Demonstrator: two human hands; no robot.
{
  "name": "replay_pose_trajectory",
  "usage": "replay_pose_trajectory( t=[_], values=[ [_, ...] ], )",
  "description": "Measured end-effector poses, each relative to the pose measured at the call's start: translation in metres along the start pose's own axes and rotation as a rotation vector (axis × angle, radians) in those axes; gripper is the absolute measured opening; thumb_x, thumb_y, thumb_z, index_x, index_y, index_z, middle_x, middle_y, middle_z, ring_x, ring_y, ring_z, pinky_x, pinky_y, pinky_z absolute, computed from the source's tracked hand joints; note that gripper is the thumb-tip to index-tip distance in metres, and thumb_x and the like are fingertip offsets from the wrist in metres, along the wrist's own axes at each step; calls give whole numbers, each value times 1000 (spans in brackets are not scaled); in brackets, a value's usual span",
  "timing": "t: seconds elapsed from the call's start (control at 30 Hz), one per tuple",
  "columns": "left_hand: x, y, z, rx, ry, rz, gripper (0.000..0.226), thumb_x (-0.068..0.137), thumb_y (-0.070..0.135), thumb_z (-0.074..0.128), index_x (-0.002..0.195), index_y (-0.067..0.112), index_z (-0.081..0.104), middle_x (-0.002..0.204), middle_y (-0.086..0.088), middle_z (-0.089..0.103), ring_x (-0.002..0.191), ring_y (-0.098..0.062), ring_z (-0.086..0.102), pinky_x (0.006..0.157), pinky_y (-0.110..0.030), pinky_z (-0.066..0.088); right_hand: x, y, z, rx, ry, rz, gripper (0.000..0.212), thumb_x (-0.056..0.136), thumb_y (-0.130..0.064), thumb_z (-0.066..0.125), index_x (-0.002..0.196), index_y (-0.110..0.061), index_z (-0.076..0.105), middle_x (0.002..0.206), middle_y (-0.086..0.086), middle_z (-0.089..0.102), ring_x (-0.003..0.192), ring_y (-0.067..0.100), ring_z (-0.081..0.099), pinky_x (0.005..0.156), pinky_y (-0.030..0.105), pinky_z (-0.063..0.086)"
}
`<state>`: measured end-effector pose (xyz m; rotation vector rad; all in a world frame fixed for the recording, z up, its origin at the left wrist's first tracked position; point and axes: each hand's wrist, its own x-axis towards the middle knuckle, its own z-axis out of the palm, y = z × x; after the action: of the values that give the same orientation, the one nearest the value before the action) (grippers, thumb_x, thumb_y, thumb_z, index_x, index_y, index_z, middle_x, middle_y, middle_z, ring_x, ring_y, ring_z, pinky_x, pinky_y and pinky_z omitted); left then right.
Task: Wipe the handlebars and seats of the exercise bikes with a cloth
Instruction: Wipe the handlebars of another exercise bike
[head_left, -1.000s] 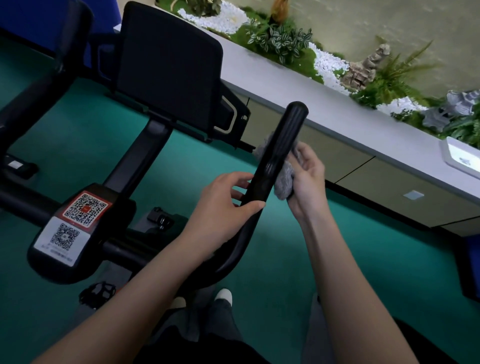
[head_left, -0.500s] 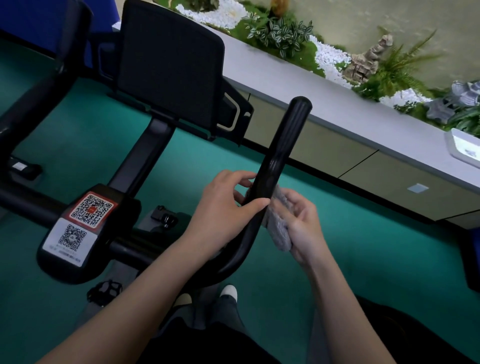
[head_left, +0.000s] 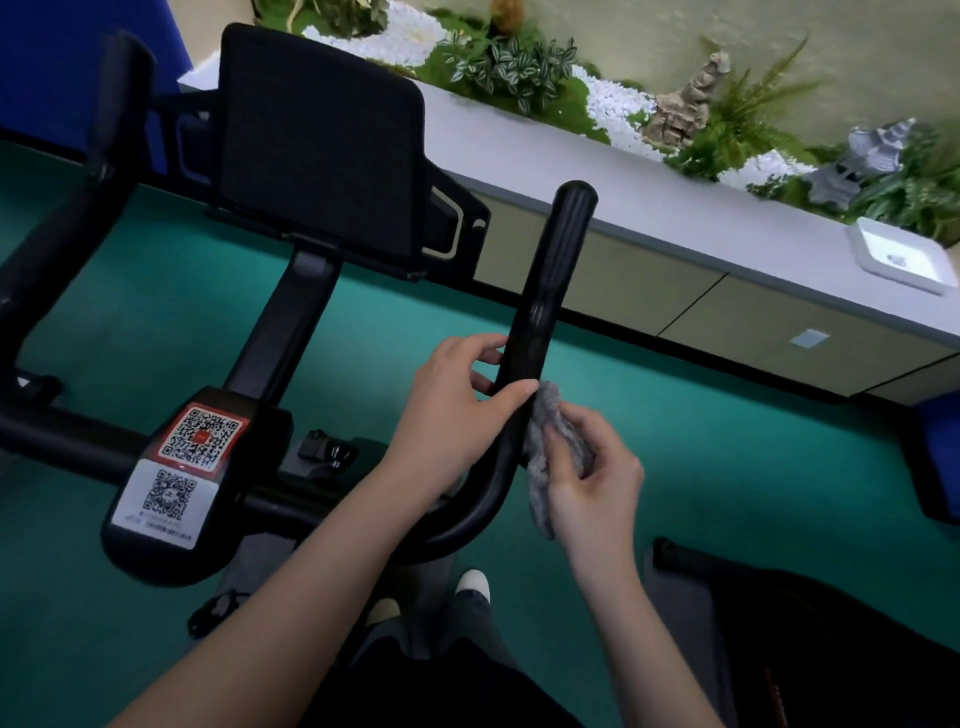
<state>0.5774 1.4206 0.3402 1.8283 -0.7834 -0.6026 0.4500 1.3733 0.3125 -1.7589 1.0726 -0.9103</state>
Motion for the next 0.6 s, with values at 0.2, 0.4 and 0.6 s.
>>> replay_pose_trajectory(
  t=[0.2, 0.4, 0.6],
  values=[
    [-1, 0, -7, 13, -62, 22, 37, 86, 36, 64, 121, 29, 56, 108, 15, 54, 80, 8, 55, 65, 1, 39, -10, 4, -22, -72, 158, 18, 27, 84, 8, 59, 93, -15, 68, 85, -12, 68, 78, -15, 59, 73, 3, 42],
    [-16, -6, -20, 122, -162, 68, 54, 83, 45, 63, 130, 23, 50, 121, 9, 53, 96, -5, 57, 81, -19, 45, 28, -34, -14, -222, 196, -288, 27, 81, 5, 55, 101, -8, 69, 88, -8, 65, 81, -5, 57, 73, 2, 39],
    [-36, -11, -29, 223, -214, 172, 63, 78, 43, 70, 132, 18, 51, 125, 0, 58, 112, -12, 53, 91, -16, 32, 56, -54, 2, -494, -92, -669, 46, 70, 18, 46, 107, 1, 67, 105, 10, 67, 104, 28, 57, 94, 22, 40]
  ],
)
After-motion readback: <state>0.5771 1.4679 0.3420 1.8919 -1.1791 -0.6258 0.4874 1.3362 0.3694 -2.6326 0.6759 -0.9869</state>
